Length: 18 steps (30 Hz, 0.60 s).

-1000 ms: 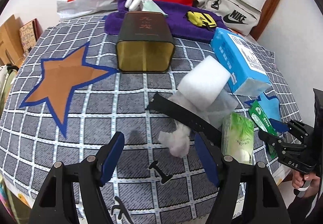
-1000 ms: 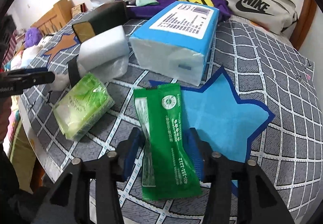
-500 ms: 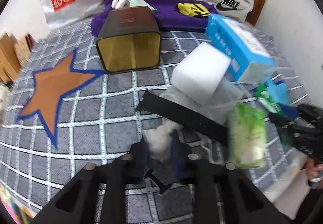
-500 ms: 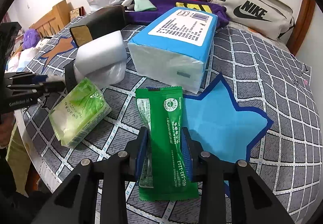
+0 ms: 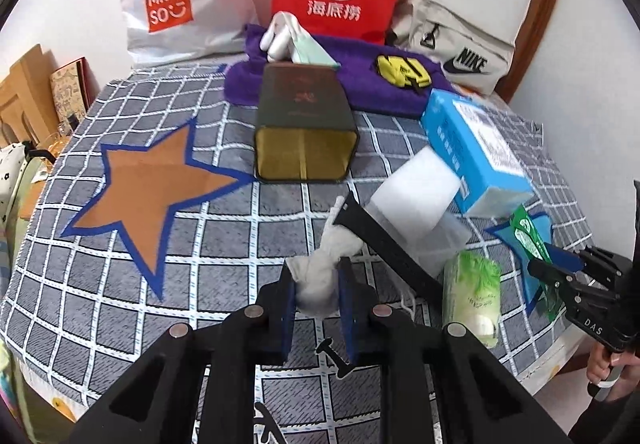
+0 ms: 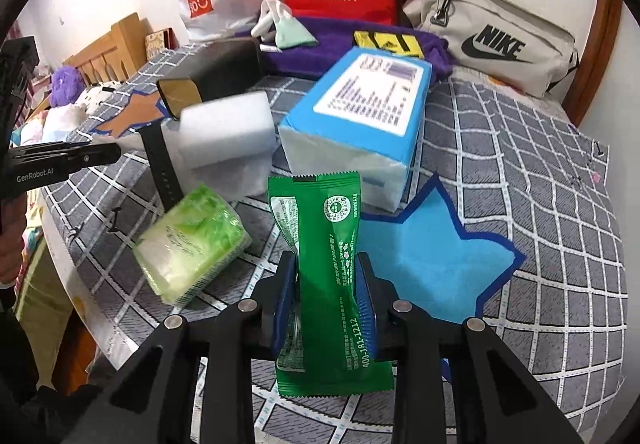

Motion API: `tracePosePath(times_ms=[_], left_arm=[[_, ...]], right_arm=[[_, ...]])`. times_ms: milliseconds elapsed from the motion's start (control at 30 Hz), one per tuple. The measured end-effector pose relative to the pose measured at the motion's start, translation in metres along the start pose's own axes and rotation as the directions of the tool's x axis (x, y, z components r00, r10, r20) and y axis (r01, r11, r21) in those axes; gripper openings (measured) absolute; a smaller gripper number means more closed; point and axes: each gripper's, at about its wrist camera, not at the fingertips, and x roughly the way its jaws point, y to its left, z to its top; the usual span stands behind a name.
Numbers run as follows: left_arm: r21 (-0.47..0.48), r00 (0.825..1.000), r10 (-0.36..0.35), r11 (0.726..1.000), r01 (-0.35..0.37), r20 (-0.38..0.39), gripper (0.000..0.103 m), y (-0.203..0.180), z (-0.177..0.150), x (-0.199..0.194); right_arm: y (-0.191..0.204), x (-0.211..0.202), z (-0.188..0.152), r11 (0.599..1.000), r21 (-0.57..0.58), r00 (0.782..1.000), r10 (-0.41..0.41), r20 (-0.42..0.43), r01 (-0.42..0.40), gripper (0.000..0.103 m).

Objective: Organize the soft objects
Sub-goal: 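Grasp the white crumpled cloth with the left tool while the right tool holds the packet, then carry the packet with the right tool while the left tool carries the cloth to the towel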

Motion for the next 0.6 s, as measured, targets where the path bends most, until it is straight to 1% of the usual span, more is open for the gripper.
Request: tracePosePath(times_ms=[200, 400, 600], left_arm=[[-0.022, 0.999, 0.002, 1.000, -0.001, 0.045, 0.019, 0.003, 0.007, -0.016], [-0.035, 0.998, 0.002, 0.999, 0.000, 0.064, 0.019, 0.004, 0.014, -0.025], [-0.068, 0.997, 0.000, 0.998, 0.006, 0.080, 0.019, 0.006, 0.024, -0.030]], right_arm=[[0.003, -0.014, 0.004, 1.000, -0.007, 1.000, 0.007, 0.028, -0.007, 0.029], [0.004, -0.026, 0.013, 1.000, 0.000, 0.998, 0.010, 0.060, -0.010, 0.029], [-0.003, -0.033, 0.026, 0.999, 0.027, 0.995, 0.019, 0.094, -0.021, 0.029]])
